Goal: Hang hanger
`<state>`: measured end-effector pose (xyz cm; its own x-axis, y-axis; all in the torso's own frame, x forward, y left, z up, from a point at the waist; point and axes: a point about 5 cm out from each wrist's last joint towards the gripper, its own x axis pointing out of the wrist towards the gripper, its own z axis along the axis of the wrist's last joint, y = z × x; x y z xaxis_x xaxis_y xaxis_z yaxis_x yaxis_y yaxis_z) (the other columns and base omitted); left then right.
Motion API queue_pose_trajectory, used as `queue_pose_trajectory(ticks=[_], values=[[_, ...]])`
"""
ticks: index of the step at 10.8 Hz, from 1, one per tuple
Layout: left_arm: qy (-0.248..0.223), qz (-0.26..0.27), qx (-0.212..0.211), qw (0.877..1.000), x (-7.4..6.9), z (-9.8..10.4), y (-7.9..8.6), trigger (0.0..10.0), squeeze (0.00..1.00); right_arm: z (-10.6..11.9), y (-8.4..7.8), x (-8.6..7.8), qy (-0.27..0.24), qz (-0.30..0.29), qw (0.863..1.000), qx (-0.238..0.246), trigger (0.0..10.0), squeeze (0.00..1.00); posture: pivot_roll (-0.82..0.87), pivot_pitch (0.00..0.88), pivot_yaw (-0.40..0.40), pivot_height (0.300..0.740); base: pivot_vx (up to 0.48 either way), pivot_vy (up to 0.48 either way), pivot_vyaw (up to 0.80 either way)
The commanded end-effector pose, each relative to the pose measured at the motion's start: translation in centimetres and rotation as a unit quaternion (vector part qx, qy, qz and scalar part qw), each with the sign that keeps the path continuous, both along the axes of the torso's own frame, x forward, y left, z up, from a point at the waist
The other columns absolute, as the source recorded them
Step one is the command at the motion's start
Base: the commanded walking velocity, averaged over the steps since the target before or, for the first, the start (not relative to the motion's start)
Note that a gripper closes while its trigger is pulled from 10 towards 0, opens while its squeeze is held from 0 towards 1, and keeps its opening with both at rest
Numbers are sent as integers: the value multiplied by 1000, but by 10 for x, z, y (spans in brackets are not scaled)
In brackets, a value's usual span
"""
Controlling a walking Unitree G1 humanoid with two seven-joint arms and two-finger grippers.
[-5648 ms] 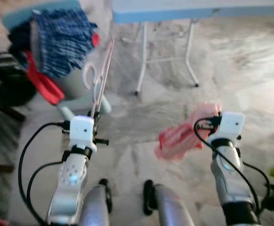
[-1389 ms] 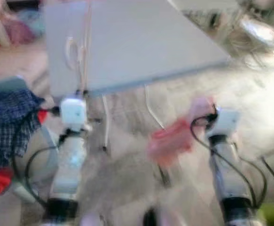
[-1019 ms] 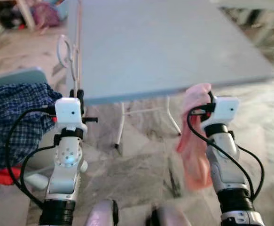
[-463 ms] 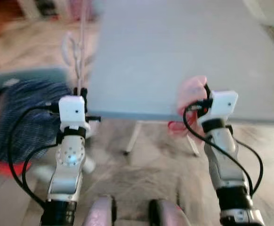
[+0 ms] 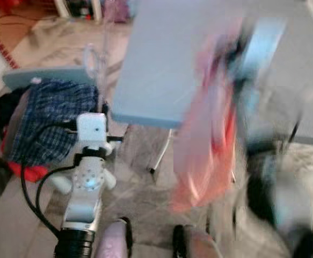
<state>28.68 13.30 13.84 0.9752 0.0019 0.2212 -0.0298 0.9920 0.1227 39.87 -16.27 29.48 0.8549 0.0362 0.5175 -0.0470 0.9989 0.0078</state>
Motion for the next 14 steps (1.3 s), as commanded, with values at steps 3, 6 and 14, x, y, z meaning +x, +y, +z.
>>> queue_pose_trajectory(ticks=[3, 6, 14], values=[[3, 32, -13, 999, -8, -3, 5, 10000, 0, 108, -66, -11, -124, -135, 979, 88, 10000, 0, 80, 183, -79, 740, 0, 0, 0], [-1, -20, -23, 1000, -11, -2, -11, 10000, 0, 61, -55, 2, -70, -134, 988, 35, 10000, 0, 67, 194, -76, 740, 0, 0, 0], [-24, -44, -31, 998, -8, 10, -12, 10000, 0, 4, -38, 8, -3, -57, 998, 13, 10000, 0, 55, 199, -72, 740, 330, 0, -261]])
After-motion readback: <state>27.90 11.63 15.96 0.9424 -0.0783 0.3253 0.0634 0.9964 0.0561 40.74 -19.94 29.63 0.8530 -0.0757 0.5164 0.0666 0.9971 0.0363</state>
